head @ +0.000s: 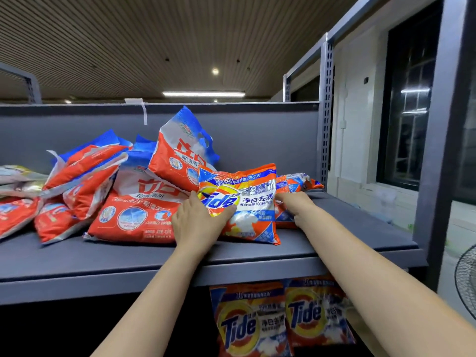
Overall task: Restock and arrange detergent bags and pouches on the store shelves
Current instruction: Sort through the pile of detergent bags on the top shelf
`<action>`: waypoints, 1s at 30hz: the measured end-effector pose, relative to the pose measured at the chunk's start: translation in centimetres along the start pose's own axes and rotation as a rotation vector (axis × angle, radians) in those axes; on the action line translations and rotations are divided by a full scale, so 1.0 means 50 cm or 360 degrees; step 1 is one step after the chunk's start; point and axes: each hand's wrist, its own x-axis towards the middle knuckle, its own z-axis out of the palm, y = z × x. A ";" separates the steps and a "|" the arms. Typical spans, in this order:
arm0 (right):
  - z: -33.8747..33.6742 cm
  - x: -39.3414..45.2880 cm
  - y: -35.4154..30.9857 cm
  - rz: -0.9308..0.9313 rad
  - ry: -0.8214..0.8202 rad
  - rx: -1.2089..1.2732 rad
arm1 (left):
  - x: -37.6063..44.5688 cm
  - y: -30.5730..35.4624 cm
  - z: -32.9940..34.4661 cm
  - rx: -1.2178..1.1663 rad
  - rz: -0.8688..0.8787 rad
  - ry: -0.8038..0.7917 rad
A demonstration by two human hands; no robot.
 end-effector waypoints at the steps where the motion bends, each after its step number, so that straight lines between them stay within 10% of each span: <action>1: 0.005 0.000 -0.002 0.0024 0.0022 0.0047 | -0.001 -0.001 -0.001 -0.0025 -0.0010 0.0007; 9: -0.005 -0.013 -0.007 0.0013 0.0165 0.0339 | -0.002 -0.005 -0.006 -0.0153 -0.0061 0.0029; 24: -0.133 -0.155 0.017 -0.1252 0.1015 -0.0428 | -0.013 0.013 -0.014 -0.0359 0.0017 0.0000; 30: -0.157 -0.167 0.061 -0.1241 0.0969 -0.0058 | 0.010 0.040 -0.068 -0.1018 -0.0496 -0.0745</action>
